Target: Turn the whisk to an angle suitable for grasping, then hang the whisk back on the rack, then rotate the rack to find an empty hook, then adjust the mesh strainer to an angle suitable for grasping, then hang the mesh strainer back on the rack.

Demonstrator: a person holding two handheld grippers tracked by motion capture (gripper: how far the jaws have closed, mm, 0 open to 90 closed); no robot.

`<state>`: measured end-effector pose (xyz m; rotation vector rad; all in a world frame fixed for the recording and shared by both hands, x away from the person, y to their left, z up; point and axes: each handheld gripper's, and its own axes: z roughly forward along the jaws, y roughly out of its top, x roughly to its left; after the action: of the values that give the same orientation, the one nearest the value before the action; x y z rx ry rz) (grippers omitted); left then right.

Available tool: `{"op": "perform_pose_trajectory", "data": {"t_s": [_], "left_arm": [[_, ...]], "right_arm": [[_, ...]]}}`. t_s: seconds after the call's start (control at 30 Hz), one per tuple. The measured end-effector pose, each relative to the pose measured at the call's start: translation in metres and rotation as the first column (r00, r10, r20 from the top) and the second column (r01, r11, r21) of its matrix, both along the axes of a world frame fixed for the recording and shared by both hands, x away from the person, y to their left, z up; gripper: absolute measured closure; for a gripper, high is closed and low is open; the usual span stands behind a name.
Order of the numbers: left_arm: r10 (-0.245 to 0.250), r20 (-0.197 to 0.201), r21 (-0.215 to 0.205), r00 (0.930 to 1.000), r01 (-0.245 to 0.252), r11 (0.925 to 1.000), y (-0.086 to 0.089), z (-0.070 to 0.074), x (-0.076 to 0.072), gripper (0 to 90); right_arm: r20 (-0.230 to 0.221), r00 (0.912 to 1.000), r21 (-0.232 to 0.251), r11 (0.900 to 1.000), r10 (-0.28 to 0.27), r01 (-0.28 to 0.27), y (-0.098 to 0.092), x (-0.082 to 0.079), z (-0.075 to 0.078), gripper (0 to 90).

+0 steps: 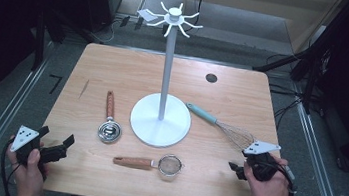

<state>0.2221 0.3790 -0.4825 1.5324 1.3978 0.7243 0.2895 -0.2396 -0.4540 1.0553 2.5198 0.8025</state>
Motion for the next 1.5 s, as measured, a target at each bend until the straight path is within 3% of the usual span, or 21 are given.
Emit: {"op": "perform_pose_trajectory", "data": {"t_s": [0.2, 0.43, 0.5, 0.73, 0.9, 1.17, 1.5], "left_arm": [[-0.004, -0.006, 0.007, 1.0000, 0.004, 1.0000, -0.001, 0.000, 0.000, 0.0], [-0.005, -0.005, 0.004, 1.0000, 0.005, 1.0000, -0.001, 0.000, 0.000, 0.0], [-0.006, -0.005, 0.006, 1.0000, 0.006, 1.0000, -0.001, 0.000, 0.000, 0.0], [-0.007, -0.003, 0.006, 1.0000, 0.007, 1.0000, -0.001, 0.000, 0.000, 0.0], [-0.008, -0.003, 0.005, 1.0000, 0.008, 1.0000, 0.000, 0.000, 0.000, 0.0], [-0.010, -0.005, 0.004, 0.9999, 0.010, 0.9999, 0.000, 0.000, 0.000, 0.0], [-0.012, -0.011, 0.006, 0.9999, 0.012, 0.9999, 0.000, 0.000, 0.001, 0.0]], "right_arm": [[0.001, 0.9999, -0.029, 1.000, 0.013, -0.013, 0.008, 0.008, 0.005, 36.8], [-0.021, 0.9992, -0.066, 0.997, 0.035, -0.036, 0.015, 0.022, 0.016, 36.0], [-0.048, 0.9978, -0.064, 0.997, 0.046, -0.049, 0.018, 0.028, 0.020, 37.7], [-0.061, 0.9956, -0.097, 0.992, 0.071, -0.077, 0.025, 0.043, 0.028, 38.8], [-0.092, 0.9934, -0.081, 0.994, 0.068, -0.076, 0.028, 0.049, 0.030, 39.6], [-0.111, 0.9905, -0.142, 0.985, 0.081, -0.097, 0.040, 0.063, 0.035, 40.0], [-0.127, 0.9888, -0.149, 0.984, 0.079, -0.098, 0.047, 0.075, 0.039, 38.8]]}}
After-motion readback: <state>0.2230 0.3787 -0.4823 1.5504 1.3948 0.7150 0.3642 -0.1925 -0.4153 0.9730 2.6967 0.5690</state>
